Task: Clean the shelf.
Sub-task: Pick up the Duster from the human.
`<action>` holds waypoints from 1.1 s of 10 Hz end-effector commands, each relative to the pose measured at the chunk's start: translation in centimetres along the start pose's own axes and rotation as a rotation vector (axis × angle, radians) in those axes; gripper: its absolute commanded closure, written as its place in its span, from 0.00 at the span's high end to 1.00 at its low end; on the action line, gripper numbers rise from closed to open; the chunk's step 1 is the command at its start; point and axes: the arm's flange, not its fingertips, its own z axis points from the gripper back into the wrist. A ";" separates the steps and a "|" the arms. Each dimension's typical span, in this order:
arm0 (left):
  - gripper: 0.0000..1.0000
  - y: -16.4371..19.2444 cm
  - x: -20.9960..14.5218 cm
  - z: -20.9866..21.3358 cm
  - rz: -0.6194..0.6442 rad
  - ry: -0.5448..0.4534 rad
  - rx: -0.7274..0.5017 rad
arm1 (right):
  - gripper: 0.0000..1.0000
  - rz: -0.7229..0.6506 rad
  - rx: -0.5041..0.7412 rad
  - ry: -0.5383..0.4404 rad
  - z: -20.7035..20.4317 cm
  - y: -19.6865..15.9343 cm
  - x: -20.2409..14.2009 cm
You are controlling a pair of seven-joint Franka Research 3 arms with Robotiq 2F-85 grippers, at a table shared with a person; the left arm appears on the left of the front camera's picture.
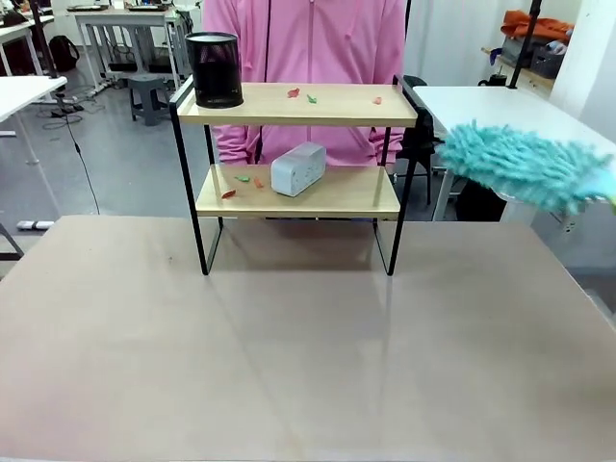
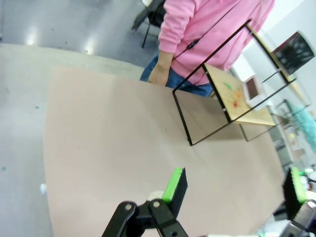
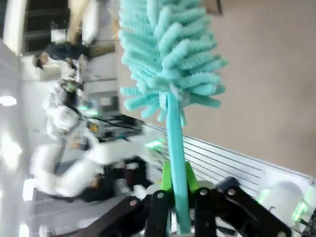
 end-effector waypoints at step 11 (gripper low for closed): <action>1.00 0.1 0.0 -0.2 -0.023 -0.017 -0.016 | 0.04 0.147 -0.067 -0.067 1.8 -3.0 -6.0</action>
